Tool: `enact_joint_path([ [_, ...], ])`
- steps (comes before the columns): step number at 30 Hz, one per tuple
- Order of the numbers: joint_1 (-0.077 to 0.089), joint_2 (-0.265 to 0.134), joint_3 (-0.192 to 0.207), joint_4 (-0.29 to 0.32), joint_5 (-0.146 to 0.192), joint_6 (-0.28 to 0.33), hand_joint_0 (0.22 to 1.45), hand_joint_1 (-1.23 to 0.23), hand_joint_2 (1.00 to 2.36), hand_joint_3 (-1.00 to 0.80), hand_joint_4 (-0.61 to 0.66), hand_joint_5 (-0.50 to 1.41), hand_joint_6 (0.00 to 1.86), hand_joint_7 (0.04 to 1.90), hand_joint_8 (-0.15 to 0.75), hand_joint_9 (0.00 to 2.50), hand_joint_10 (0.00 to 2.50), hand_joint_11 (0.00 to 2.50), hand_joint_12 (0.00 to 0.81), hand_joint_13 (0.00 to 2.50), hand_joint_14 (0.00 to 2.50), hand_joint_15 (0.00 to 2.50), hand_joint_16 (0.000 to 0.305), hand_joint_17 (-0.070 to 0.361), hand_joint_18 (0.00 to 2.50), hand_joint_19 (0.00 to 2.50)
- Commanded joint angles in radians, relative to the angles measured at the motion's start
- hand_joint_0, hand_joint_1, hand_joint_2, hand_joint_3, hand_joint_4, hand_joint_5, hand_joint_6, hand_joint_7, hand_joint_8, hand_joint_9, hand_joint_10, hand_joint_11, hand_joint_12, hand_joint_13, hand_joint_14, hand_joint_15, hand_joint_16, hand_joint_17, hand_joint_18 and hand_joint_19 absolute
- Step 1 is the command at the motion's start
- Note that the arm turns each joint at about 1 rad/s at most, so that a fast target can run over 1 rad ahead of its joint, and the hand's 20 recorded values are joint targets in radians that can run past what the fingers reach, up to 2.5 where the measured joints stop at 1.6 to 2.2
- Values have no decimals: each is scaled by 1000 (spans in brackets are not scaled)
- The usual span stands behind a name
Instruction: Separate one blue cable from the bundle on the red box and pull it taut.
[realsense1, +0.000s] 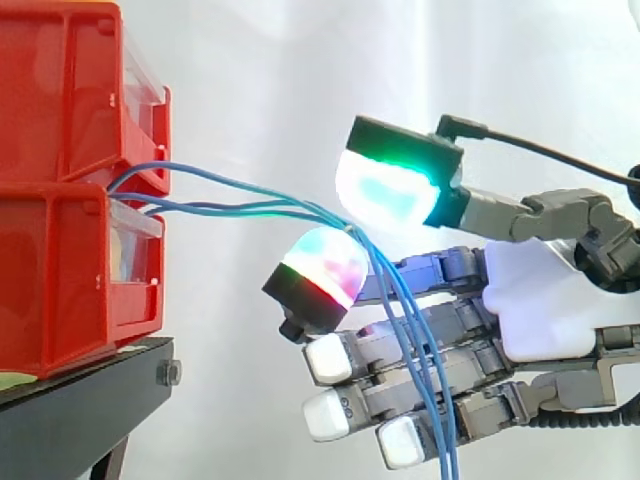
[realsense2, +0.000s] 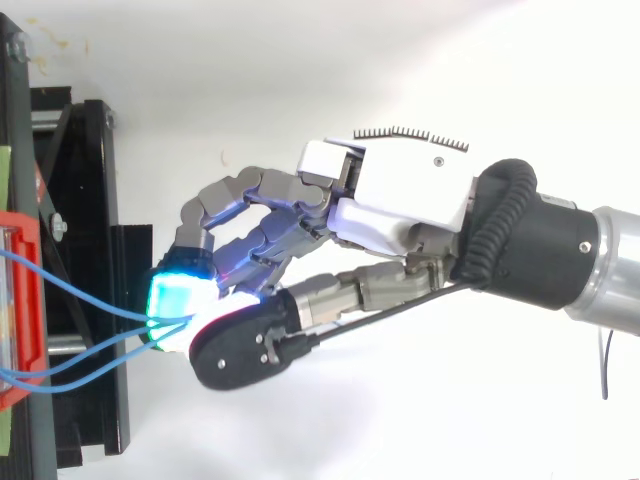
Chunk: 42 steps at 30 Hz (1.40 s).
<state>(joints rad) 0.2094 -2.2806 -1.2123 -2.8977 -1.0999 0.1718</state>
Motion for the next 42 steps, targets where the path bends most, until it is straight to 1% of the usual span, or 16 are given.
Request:
enact_joint_path([
  [1,1,1,0,0,0,0,471,-543,1000,-500,81,-185,889,903,324,848,9,577,355,745,10,376,48,108,783,479],
  [3,1,0,0,0,0,0,469,-527,1000,-500,81,-182,887,916,329,862,9,572,359,748,10,376,48,108,780,487],
  [5,-1,0,0,-1,0,0,553,-589,1000,-500,62,-182,882,967,306,856,13,591,334,732,11,385,43,96,732,525],
  [6,1,0,0,-1,0,0,570,-615,1000,-486,62,-182,882,974,302,861,11,592,329,730,13,382,42,94,727,529],
  [8,1,0,0,-1,0,0,587,-690,1008,-344,47,-180,886,980,311,869,11,594,334,748,11,389,43,97,762,507],
  [9,1,0,5,-1,0,0,587,-693,1008,-335,41,-180,887,981,309,870,12,587,334,750,11,386,43,97,763,508],
  [11,-1,0,5,-3,0,0,599,-745,1010,-243,37,-184,899,959,321,875,10,596,344,766,10,378,46,103,793,488],
  [15,1,0,7,-5,0,0,634,-804,1012,-145,-39,-199,915,937,308,862,11,595,337,772,11,377,44,100,810,477],
  [19,1,0,7,-6,0,0,658,-815,1013,-199,-83,-207,912,909,284,839,11,602,314,766,11,378,40,91,791,487],
  [26,-1,0,7,-9,0,0,722,-879,1013,-284,-159,-211,905,890,263,832,11,607,304,770,12,380,38,85,808,460],
  [31,1,0,7,-12,0,0,776,-900,1008,-377,-198,-211,899,922,259,831,13,600,303,780,13,375,36,82,807,459],
  [32,1,0,7,-14,-2,0,795,-896,1005,-433,-186,-210,898,952,258,839,11,609,301,784,12,378,36,81,814,461],
  [34,-1,0,7,-17,-2,0,811,-895,1002,-471,-179,-207,899,969,256,844,11,611,300,788,13,378,36,81,821,459],
  [39,-1,1,7,-20,-2,0,825,-885,1000,-500,-143,-205,900,948,259,849,11,608,300,795,12,389,35,80,819,475],
  [41,-1,1,5,-20,-2,2,804,-897,1000,-500,-73,-202,898,928,257,855,13,617,301,806,12,387,36,80,838,456],
  [42,-1,0,7,-20,-2,2,801,-899,1000,-500,-66,-201,897,927,258,855,13,615,303,806,12,385,36,80,839,462],
])
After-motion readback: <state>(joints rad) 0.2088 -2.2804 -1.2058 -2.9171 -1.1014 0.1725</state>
